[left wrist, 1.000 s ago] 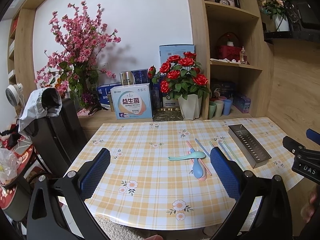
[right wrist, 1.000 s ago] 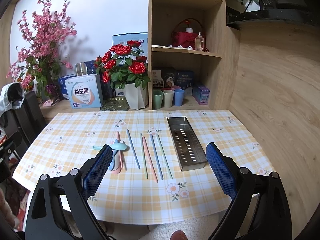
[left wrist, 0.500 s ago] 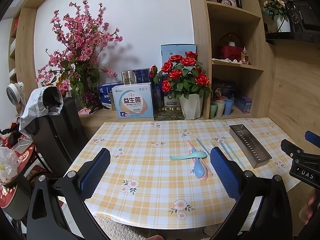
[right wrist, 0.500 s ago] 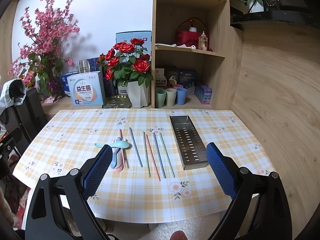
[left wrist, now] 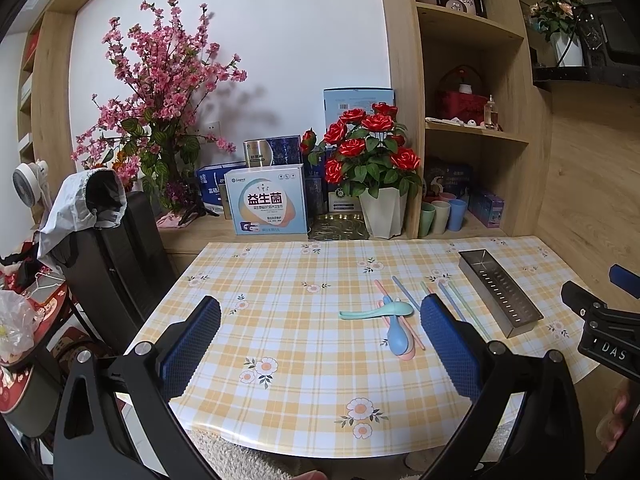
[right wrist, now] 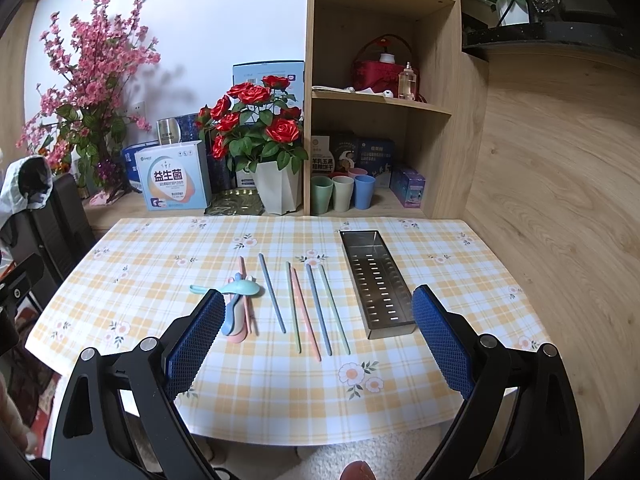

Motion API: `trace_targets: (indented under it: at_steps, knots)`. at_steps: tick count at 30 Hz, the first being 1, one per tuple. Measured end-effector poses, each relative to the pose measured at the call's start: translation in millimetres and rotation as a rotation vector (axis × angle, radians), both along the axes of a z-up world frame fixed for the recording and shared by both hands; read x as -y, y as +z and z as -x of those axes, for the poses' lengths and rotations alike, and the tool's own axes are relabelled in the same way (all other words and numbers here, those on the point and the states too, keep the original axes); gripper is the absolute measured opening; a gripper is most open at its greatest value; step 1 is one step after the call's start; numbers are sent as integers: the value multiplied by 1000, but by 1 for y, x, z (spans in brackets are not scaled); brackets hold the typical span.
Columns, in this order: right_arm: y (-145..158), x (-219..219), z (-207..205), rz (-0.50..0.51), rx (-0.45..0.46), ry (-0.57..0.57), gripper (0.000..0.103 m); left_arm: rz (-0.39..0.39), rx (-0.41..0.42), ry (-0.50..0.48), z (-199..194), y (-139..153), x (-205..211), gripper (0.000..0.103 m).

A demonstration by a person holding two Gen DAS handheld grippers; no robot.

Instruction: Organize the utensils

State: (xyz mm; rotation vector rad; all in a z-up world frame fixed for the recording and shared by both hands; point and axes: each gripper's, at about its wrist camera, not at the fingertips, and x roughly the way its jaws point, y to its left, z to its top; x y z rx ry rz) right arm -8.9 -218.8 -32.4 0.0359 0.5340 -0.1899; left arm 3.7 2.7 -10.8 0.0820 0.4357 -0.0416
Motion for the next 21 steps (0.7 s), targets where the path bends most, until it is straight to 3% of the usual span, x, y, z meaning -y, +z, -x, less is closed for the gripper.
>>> trace_targets:
  at_steps: [7,13,17,21]
  knots:
    - [-2,1,-1,-5,0,-3,91,5,-2,-2,0,0,-1,98]
    - [-3,4,-2,-21,-5,1,91,45,-37,-18,-6,-1,-6,98]
    - [-4,11,-8,-56,-11,7,91,112,-47,-76,-9,0,-13,98]
    - [-8,22,-27,-91,-37,33,91,79,-17,-81,-26,0,-18,98]
